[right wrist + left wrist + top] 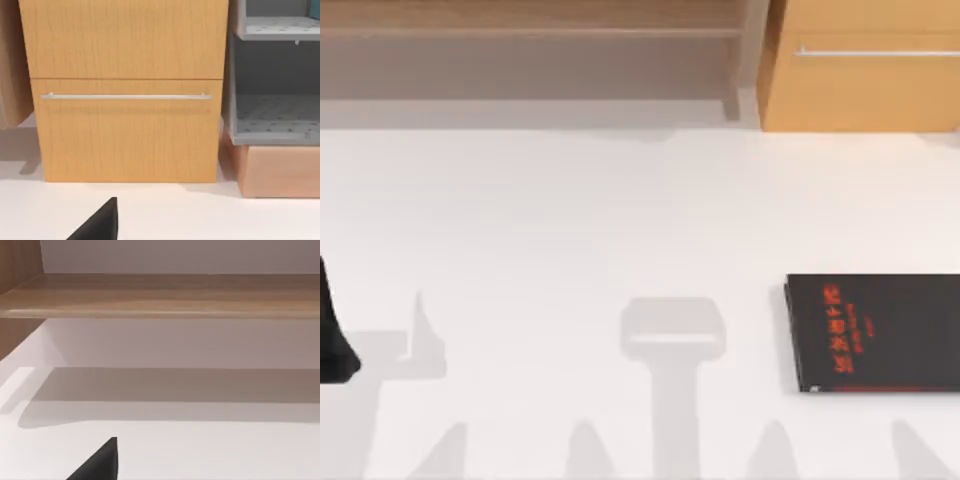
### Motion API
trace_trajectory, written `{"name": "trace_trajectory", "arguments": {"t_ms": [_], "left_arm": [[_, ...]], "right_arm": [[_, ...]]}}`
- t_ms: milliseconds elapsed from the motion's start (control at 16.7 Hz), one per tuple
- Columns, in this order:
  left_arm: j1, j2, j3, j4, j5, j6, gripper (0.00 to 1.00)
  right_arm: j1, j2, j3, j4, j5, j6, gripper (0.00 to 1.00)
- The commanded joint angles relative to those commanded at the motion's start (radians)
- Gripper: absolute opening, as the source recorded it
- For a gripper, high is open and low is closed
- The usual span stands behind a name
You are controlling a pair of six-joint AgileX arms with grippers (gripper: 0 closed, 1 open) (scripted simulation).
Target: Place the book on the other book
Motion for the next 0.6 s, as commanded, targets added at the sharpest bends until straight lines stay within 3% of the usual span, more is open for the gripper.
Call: {"name": "trace_trajectory", "arguments": {"t_ms": [300, 600], "left_arm": [[0.000, 0.000, 0.000, 0.000, 0.000, 0.000, 1.00], [0.000, 0.000, 0.000, 0.000, 0.000, 0.000, 1.00]], "right_arm": [[-0.016, 0.060, 0.044, 0.020, -0.014, 0.001, 1.00], [-0.084, 0.353, 0.260, 0.108, -0.079, 0.003, 1.00]]}}
